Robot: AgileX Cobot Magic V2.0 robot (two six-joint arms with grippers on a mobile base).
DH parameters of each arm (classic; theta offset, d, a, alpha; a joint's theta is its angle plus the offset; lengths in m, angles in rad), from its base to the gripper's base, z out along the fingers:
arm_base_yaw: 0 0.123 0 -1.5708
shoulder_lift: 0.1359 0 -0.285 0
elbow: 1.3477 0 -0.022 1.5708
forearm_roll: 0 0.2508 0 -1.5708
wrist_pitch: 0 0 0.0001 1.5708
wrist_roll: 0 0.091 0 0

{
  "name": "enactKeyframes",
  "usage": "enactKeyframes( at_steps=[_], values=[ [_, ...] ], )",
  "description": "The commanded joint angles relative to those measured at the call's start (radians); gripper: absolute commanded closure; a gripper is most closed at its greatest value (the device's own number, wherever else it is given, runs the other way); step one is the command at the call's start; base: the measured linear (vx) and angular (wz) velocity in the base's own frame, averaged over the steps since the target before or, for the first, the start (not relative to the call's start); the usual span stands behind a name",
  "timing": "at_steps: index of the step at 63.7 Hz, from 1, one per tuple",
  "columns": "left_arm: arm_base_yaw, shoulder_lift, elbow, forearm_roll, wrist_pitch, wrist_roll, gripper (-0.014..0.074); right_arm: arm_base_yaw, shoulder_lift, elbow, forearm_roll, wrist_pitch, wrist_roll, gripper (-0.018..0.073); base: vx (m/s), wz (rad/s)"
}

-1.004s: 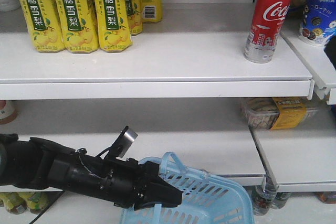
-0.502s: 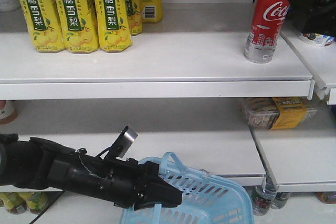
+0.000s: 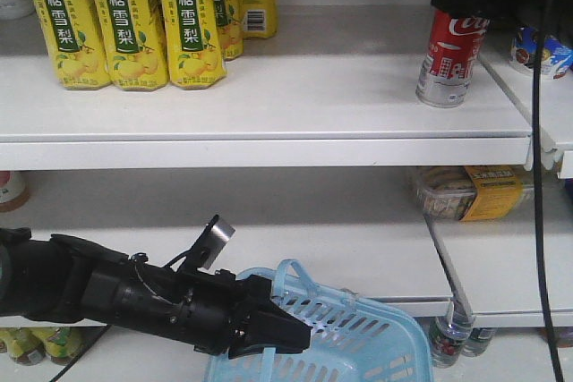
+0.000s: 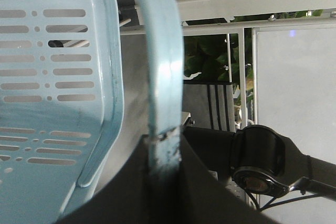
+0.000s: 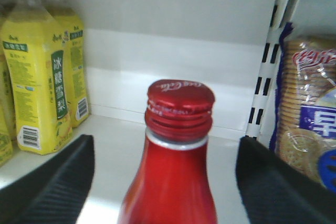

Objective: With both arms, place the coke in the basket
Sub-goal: 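Close the right gripper around the Coca-Cola bottle's neck, then lift the bottle off the shelf and lower it toward the basket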

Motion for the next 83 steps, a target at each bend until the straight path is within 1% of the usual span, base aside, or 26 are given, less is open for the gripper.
enactKeyframes(
  at_steps=[1, 8, 11, 14, 15, 30, 44, 53, 60, 63, 68, 75, 80, 83],
  values=[
    [-0.002, -0.046, -0.022, -0.1, 0.075, 0.006, 0.0603, -0.002, -0.008, -0.047, -0.007, -0.087, -0.008, 0.0146, 0.0, 0.0],
    [-0.002, -0.046, -0.022, -0.1, 0.075, 0.006, 0.0603, -0.002, -0.012, -0.047, -0.007, -0.087, -0.005, 0.0362, 0.0, 0.0],
    [-0.002, -0.046, -0.022, -0.1, 0.075, 0.006, 0.0603, -0.002, -0.023, -0.047, -0.007, -0.078, -0.005, 0.0484, 0.0, 0.0],
    [-0.002, -0.046, -0.022, -0.1, 0.075, 0.006, 0.0603, 0.0, -0.035, -0.047, -0.007, -0.068, -0.005, 0.057, 0.0, 0.0],
    [-0.002, -0.046, -0.022, -0.1, 0.075, 0.006, 0.0603, 0.0, -0.04, -0.047, -0.006, -0.061, -0.005, 0.0576, 0.0, 0.0],
    [-0.002, -0.046, -0.022, -0.1, 0.075, 0.006, 0.0603, 0.0, -0.143, -0.047, -0.007, 0.057, -0.007, 0.0568, 0.0, 0.0],
    [-0.002, -0.046, -0.022, -0.1, 0.075, 0.006, 0.0603, 0.001, -0.279, -0.047, 0.0, 0.127, -0.017, 0.0566, 0.0, 0.0],
    [-0.002, -0.046, -0.022, -0.1, 0.075, 0.006, 0.0603, 0.001, -0.374, -0.047, 0.002, 0.282, -0.017, 0.0564, 0.0, 0.0],
    [-0.002, -0.046, -0.022, -0.1, 0.075, 0.006, 0.0603, 0.001, -0.421, -0.046, 0.032, 0.39, -0.021, 0.0564, 0.0, 0.0],
    [-0.002, -0.046, -0.022, -0.1, 0.075, 0.006, 0.0603, 0.001, -0.434, -0.046, 0.066, 0.427, -0.041, 0.0564, 0.0, 0.0],
    [-0.002, -0.046, -0.022, -0.1, 0.075, 0.006, 0.0603, 0.001, -0.447, -0.046, 0.128, 0.492, -0.115, 0.0564, 0.0, 0.0],
    [-0.002, -0.046, -0.022, -0.1, 0.075, 0.006, 0.0603, 0.001, -0.449, -0.035, 0.269, 0.635, -0.247, 0.0564, 0.0, 0.0],
    [-0.002, -0.046, -0.022, -0.1, 0.075, 0.006, 0.0603, 0.001, -0.451, 0.014, 0.371, 0.685, -0.338, 0.0564, 0.0, 0.0],
    [-0.002, -0.046, -0.022, -0.1, 0.075, 0.006, 0.0603, 0.001, -0.453, 0.064, 0.434, 0.687, -0.384, 0.0564, 0.0, 0.0]
  ],
)
